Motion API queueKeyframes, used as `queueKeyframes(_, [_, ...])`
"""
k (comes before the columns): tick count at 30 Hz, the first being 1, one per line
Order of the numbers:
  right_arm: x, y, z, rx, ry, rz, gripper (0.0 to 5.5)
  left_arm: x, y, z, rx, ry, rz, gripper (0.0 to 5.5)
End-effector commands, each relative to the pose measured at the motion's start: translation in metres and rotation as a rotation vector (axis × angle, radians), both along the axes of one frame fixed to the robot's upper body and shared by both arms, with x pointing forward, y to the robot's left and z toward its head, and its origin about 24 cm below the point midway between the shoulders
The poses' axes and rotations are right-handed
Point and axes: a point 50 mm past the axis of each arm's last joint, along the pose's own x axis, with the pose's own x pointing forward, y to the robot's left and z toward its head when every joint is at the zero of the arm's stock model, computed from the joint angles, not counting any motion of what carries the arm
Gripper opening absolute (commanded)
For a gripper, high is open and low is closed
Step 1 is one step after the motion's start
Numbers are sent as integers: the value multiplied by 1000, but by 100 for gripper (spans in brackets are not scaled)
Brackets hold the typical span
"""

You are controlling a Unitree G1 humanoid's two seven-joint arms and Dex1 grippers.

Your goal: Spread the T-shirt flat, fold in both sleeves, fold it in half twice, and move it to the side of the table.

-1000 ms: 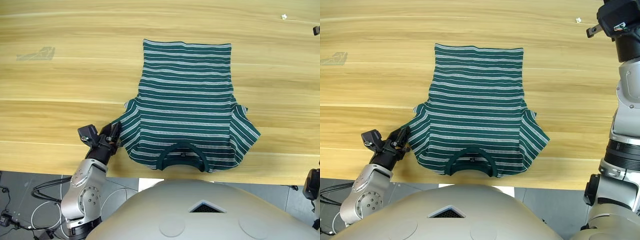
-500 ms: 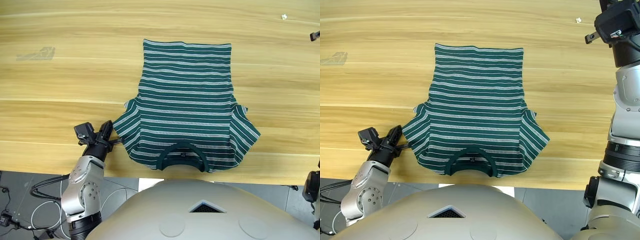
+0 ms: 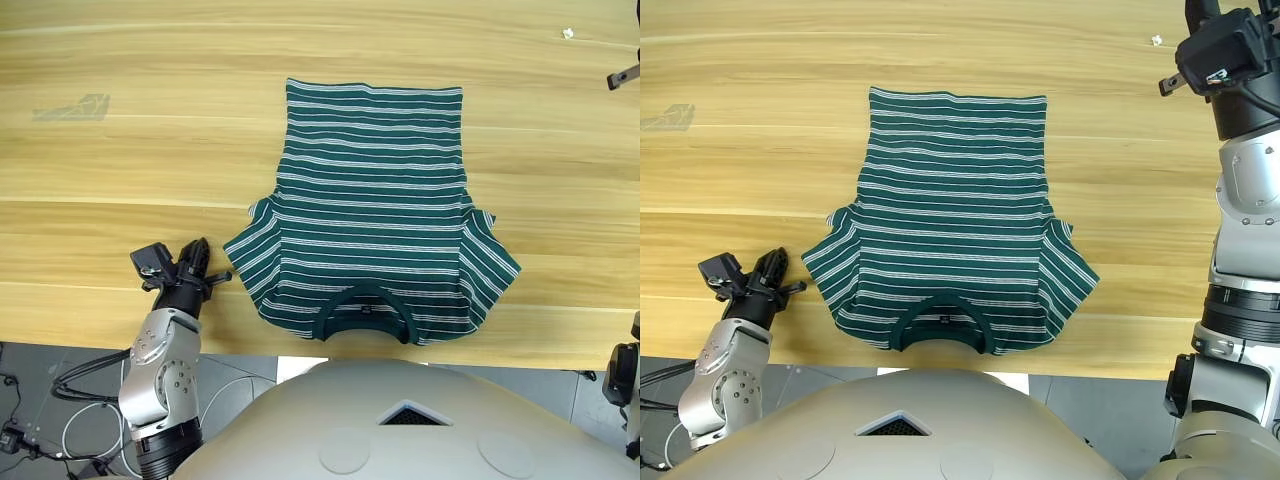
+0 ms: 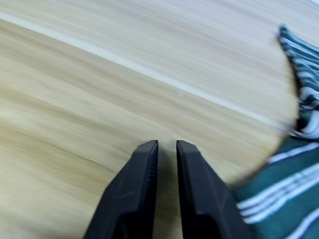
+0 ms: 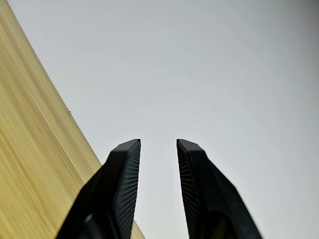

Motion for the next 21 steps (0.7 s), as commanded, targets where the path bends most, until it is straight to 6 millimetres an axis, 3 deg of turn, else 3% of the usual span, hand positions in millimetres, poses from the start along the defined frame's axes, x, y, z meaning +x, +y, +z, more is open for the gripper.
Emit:
queueKeyframes(1, [1,3,-3,-9,11,11,133,-6,2,-10,-4,63,32,123])
queueKeyframes(6, [1,4,-3,-9,16,15,133,-2,-7,-3,-125,-30,-1,200])
queueKeyframes(11, [-1,3,-5,-8,24,11,133,-5,0,4,-374,-147,3,200])
queueKeyframes(16, [-2,6,-4,-10,22,19,133,-15,5,-7,-347,-65,13,200])
queueKeyframes(21, [-2,10,-1,-13,20,31,133,-24,-14,-9,-202,17,-166,200])
